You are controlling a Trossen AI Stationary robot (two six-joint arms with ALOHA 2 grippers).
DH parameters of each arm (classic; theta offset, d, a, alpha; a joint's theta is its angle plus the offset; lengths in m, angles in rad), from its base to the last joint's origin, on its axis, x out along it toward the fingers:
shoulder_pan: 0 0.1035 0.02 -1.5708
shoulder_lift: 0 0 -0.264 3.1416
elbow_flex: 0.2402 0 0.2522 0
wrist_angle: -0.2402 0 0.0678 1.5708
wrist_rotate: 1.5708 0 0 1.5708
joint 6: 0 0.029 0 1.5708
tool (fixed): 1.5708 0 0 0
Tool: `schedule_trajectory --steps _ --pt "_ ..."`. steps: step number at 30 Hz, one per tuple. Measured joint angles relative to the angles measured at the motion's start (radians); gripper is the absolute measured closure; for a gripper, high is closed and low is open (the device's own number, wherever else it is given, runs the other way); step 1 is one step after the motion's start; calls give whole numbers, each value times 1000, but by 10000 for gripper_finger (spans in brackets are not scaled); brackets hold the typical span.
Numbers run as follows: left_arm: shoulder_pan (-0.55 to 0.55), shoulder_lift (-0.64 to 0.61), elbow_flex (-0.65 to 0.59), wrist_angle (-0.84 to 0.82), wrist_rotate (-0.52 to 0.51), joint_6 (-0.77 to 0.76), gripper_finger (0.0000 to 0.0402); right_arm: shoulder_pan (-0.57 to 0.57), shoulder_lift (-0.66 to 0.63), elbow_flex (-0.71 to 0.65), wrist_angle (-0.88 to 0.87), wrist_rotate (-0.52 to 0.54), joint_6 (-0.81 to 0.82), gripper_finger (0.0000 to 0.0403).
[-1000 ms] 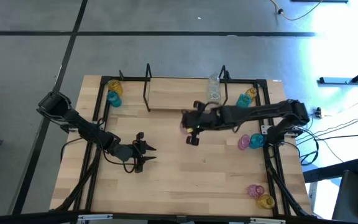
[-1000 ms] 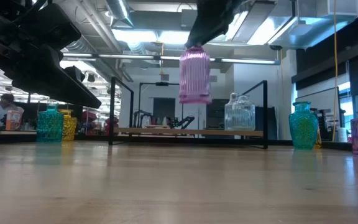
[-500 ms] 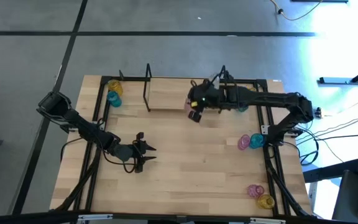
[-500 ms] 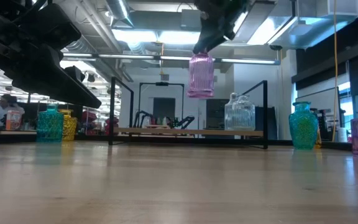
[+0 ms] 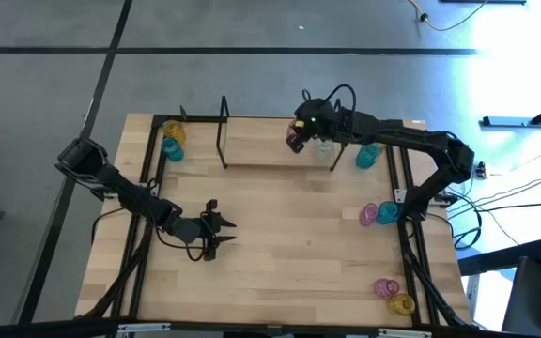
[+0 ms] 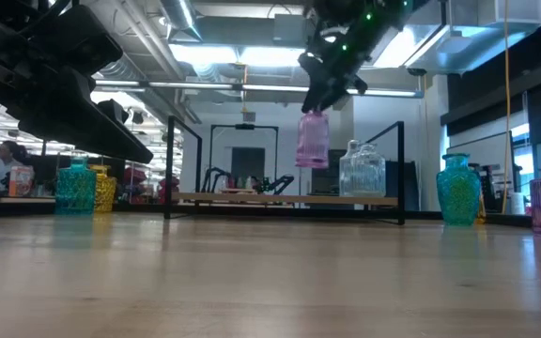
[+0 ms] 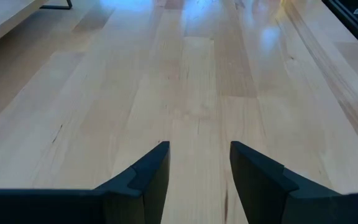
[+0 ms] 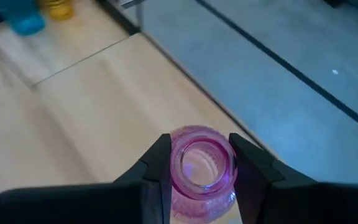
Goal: Sort vases onto shelf
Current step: Put the left pink vase on the shelf
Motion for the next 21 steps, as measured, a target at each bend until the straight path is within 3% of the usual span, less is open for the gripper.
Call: schedule_trajectory --steps 8,21 --pt "1 0 0 0 -7 2 240 -45 0 -61 87 73 45 297" --pt "1 0 0 0 -10 3 240 -92 0 -185 264 65 76 297"
